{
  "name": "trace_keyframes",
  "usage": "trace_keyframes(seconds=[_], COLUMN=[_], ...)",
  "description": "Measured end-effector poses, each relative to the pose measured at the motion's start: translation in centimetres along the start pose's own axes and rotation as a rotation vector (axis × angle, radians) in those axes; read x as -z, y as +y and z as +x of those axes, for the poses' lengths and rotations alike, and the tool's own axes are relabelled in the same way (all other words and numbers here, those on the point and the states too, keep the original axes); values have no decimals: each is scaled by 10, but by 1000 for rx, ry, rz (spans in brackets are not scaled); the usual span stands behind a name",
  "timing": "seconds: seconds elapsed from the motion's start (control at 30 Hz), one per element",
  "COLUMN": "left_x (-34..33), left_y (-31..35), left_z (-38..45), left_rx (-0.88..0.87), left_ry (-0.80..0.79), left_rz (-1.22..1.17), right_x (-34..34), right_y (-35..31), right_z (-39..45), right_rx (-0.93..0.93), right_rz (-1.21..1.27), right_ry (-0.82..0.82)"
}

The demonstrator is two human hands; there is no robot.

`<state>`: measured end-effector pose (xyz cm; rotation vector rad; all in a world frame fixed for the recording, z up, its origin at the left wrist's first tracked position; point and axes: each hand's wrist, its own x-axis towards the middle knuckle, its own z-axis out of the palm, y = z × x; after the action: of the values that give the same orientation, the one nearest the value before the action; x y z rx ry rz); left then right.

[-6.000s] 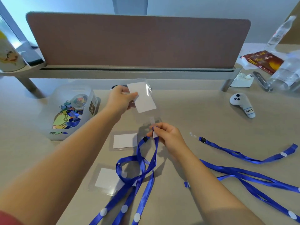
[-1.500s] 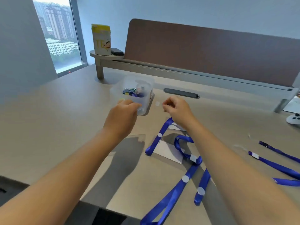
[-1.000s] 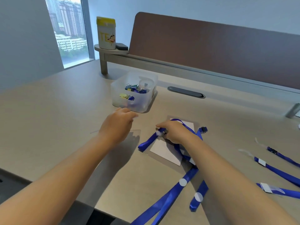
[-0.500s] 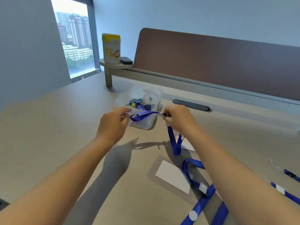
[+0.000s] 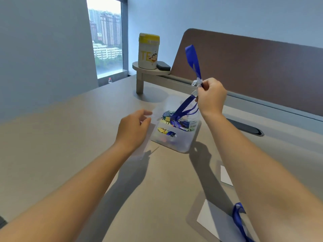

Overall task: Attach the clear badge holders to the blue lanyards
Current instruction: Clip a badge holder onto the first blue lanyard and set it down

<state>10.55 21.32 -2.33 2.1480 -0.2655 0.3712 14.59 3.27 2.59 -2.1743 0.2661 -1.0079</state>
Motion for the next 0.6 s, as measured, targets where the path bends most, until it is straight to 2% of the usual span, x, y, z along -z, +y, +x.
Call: trace_keyframes(seconds=[0.13, 0.37, 0.43, 0.6], left_x=[-4, -4, -3, -3], left_y=[-11, -9, -6, 14], left_z=[3, 3, 0, -16], left_rx=[8, -3, -19, -124], left_ry=[-5, -9, -2, -25], left_rz=[-6, 11, 20, 26], right_x=[-21, -21, -13, 33], right_y=[20, 22, 21, 17], right_z=[-12, -19, -19, -38], right_rx=[25, 80, 89, 86], right_rz=[-264, -640, -596, -492], right_ry=[-145, -652, -666, -567])
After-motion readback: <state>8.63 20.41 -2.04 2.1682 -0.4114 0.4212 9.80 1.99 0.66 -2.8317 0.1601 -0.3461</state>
